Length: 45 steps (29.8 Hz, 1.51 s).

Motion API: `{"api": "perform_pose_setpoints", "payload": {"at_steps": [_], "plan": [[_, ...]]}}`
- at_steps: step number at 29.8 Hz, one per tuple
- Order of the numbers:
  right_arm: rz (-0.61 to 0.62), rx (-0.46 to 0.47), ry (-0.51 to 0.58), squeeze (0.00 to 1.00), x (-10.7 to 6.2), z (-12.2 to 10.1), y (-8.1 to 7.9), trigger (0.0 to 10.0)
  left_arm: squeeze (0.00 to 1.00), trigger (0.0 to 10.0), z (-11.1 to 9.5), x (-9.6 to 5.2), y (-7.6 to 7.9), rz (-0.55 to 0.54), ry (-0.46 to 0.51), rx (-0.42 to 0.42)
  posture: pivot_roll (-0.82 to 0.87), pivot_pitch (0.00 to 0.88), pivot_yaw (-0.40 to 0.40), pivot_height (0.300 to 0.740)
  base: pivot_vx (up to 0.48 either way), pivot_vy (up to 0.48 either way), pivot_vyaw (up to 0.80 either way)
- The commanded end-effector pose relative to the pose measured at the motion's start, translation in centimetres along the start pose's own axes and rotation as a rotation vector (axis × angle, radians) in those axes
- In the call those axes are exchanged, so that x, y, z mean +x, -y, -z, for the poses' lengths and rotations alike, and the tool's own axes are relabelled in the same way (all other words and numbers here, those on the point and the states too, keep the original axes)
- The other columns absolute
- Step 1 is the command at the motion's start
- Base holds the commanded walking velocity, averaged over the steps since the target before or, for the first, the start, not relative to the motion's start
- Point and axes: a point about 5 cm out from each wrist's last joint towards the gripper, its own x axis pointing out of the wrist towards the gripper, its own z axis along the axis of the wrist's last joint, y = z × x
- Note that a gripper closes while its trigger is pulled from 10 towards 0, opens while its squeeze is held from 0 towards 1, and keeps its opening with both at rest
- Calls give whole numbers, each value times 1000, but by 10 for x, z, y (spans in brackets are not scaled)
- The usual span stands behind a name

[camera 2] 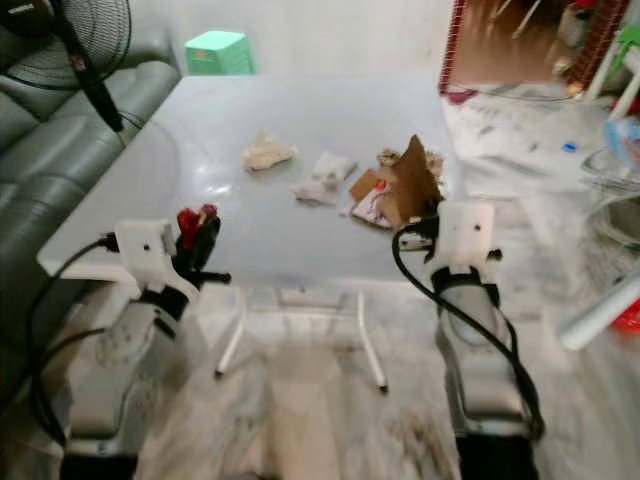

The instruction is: Picking trash to rubbish bin

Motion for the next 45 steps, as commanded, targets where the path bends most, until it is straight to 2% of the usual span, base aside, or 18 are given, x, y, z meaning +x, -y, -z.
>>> {"api": "perform_pose_setpoints", "payload": {"at_steps": [1,6,10,13,14,25,33,37,45], "plan": [[-16,14,14,0,2,-5,-5,0,0,8667,-5,0,-4,-3,10,8,-71,77,46,740,-292,0,0],[-13,12,11,0,2,-4,-4,0,0,8784,-4,1,-4,3,11,5,-75,71,45,740,-283,0,0],[-13,14,9,0,3,-4,-4,0,0,9373,-4,1,-3,6,7,5,-74,69,43,740,-363,0,0],[-15,14,9,0,3,-4,-4,0,0,9255,-4,1,-3,6,9,6,-74,69,43,740,-395,0,0],[-15,15,9,0,3,-4,-4,0,0,9569,-4,1,-3,6,9,5,-72,68,42,740,-285,0,0],[-15,22,7,0,4,-3,-5,0,0,9725,-4,1,-3,10,7,7,-71,70,46,740,-273,0,0],[-11,24,1,0,3,-2,-5,0,0,9804,-5,0,-1,30,20,-4,-72,73,47,740,0,0,0],[0,25,-9,0,3,-1,-3,0,0,9490,-4,1,0,52,19,-10,-75,74,50,740,0,0,-742],[17,17,-15,0,2,0,1,0,0,9686,-3,4,0,48,9,-11,-87,78,54,740,0,0,-800]]}}
